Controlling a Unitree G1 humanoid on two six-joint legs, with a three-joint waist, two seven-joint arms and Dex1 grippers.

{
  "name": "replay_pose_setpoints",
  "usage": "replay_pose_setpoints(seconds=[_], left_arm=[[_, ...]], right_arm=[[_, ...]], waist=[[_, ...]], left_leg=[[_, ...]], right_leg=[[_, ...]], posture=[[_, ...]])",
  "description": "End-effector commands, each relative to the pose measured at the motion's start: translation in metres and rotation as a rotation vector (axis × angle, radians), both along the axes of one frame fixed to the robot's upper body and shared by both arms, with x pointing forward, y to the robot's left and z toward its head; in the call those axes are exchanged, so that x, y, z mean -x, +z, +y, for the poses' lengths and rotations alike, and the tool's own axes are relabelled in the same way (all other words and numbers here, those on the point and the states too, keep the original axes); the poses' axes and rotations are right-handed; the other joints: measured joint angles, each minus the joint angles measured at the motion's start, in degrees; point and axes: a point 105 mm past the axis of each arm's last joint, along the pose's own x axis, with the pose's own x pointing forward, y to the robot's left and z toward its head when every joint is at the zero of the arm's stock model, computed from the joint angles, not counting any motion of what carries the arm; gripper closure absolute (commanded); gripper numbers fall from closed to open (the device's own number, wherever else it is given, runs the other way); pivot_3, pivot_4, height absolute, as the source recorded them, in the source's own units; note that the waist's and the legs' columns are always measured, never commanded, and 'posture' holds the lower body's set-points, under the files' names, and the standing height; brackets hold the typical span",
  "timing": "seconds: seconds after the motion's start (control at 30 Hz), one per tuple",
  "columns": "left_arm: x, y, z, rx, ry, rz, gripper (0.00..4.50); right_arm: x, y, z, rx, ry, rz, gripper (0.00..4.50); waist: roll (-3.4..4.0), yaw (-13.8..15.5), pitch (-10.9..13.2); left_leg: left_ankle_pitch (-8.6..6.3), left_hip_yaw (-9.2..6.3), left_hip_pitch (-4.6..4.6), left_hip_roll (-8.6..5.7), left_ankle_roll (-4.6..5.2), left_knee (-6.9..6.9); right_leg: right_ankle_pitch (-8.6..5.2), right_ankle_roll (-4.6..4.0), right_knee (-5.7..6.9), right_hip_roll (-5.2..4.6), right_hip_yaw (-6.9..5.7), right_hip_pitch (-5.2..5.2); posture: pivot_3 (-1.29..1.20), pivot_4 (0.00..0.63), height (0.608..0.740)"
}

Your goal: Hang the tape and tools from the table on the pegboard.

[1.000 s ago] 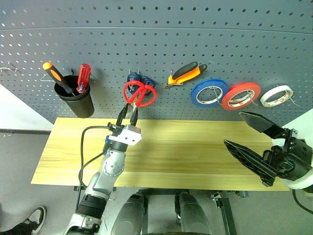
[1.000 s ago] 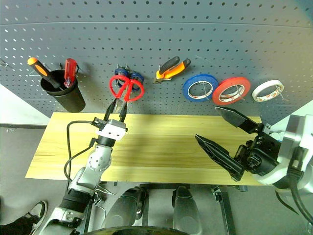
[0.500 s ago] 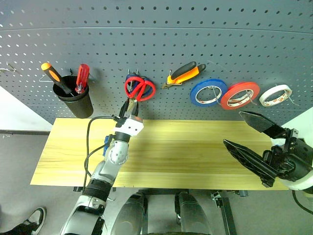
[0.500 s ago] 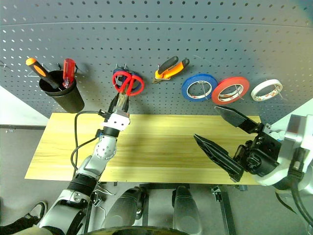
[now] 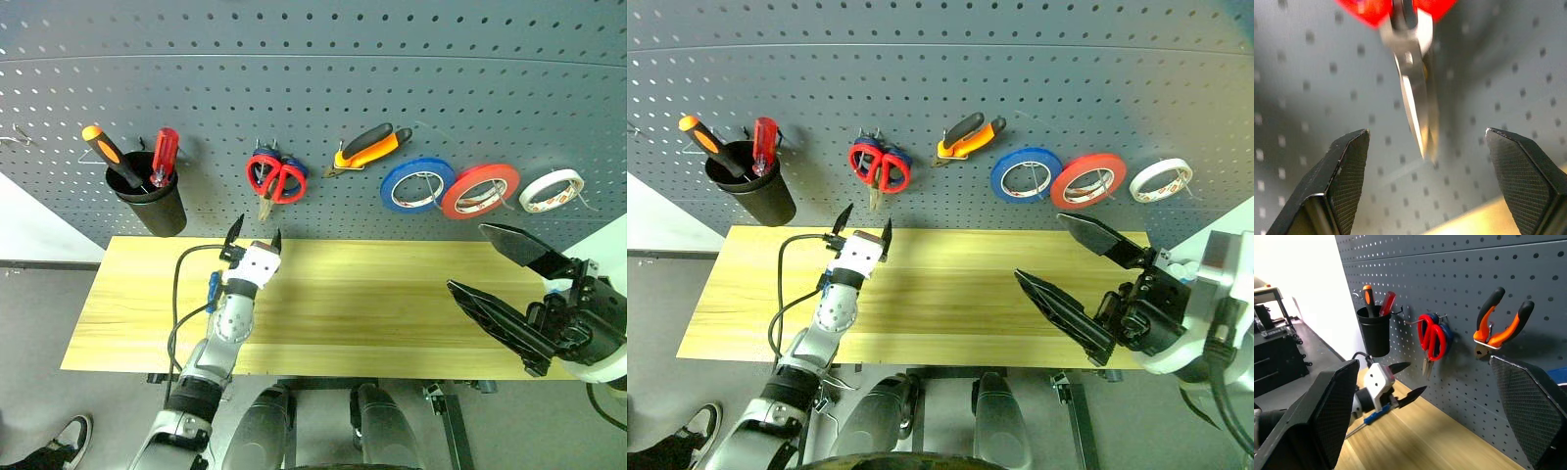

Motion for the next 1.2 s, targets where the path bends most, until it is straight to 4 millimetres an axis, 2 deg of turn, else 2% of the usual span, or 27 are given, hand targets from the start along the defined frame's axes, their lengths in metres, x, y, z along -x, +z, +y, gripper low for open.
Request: replay_pose_setpoints(seconds=[0.03, 0.13, 0.23, 0.33, 0.5, 0.77, 1.03, 1.2], left_arm=[[0.012, -0.015, 0.027, 0.068, 0.091, 0.126, 0.5], [0.021, -0.031, 0.051, 0.116, 0.177, 0.253, 0.5], [0.027, -0.037, 0.071, 0.163, 0.257, 0.35, 0.5], [0.032, -0.041, 0.081, 0.213, 0.301, 0.43, 0.5], [0.034, -0.044, 0.086, 0.28, 0.35, 0.517, 0.5], [0.033, -0.064, 0.093, 0.345, 0.393, 0.655, 0.5], [0.02, -0.074, 0.102, 0.376, 0.403, 0.697, 0.5], [0.01, -0.078, 0.095, 0.388, 0.357, 0.725, 0.5]], right_arm=[[0.006, 0.007, 0.003, 0.013, 0.002, -0.048, 0.0], [0.006, 0.004, 0.003, 0.017, -0.006, -0.036, 0.0], [0.007, 0.003, 0.002, 0.017, -0.011, -0.032, 0.0], [0.007, 0.002, 0.002, 0.019, -0.013, -0.027, 0.0], [0.007, 0.0, 0.001, 0.021, -0.015, -0.02, 0.0], [0.006, 0.0, 0.0, 0.026, -0.021, -0.015, 0.0], [0.007, 0.0, 0.0, 0.031, -0.021, -0.006, 0.0], [0.007, 0.0, 0.0, 0.032, -0.02, -0.001, 0.0]], waist=[[0.0, -0.02, 0.0], [0.0, 0.01, 0.0], [-0.02, 0.19, 0.01], [-0.02, 0.12, 0.01], [-0.02, 0.12, 0.01], [-0.06, 0.09, 0.03], [-0.15, 0.12, 0.09], [-0.17, 0.07, 0.1]], left_leg=[[0.0, 0.0, 0.0, 0.0, 0.0, 0.0], [0.0, 0.0, 0.02, 0.01, 0.0, 0.0], [0.0, -0.02, 0.02, 0.01, 0.0, 0.01], [0.0, -0.02, 0.02, 0.0, 0.01, 0.06], [0.0, -0.02, 0.04, 0.0, 0.0, 0.05], [0.0, -0.02, 0.04, 0.0, 0.0, 0.05], [0.0, -0.02, 0.04, 0.0, 0.0, 0.04], [-0.01, -0.02, 0.04, 0.0, 0.01, 0.04]], right_leg=[[0.0, 0.0, 0.0, 0.0, 0.0, 0.0], [0.0, 0.0, 0.02, 0.0, 0.0, 0.01], [0.0, 0.0, 0.05, 0.0, -0.01, 0.02], [0.0, 0.0, 0.05, -0.01, -0.01, 0.06], [0.0, 0.0, 0.05, 0.0, -0.01, 0.06], [0.0, 0.0, 0.05, 0.0, -0.01, 0.06], [0.0, 0.0, 0.04, -0.01, -0.01, 0.06], [0.0, 0.0, 0.03, -0.02, 0.0, 0.06]], posture=[[-0.04, 0.236, 0.723], [-0.03, 0.239, 0.723], [-0.03, 0.242, 0.723], [-0.02, 0.246, 0.723], [-0.02, 0.248, 0.723], [-0.03, 0.254, 0.723], [-0.04, 0.264, 0.723], [-0.04, 0.27, 0.723]])
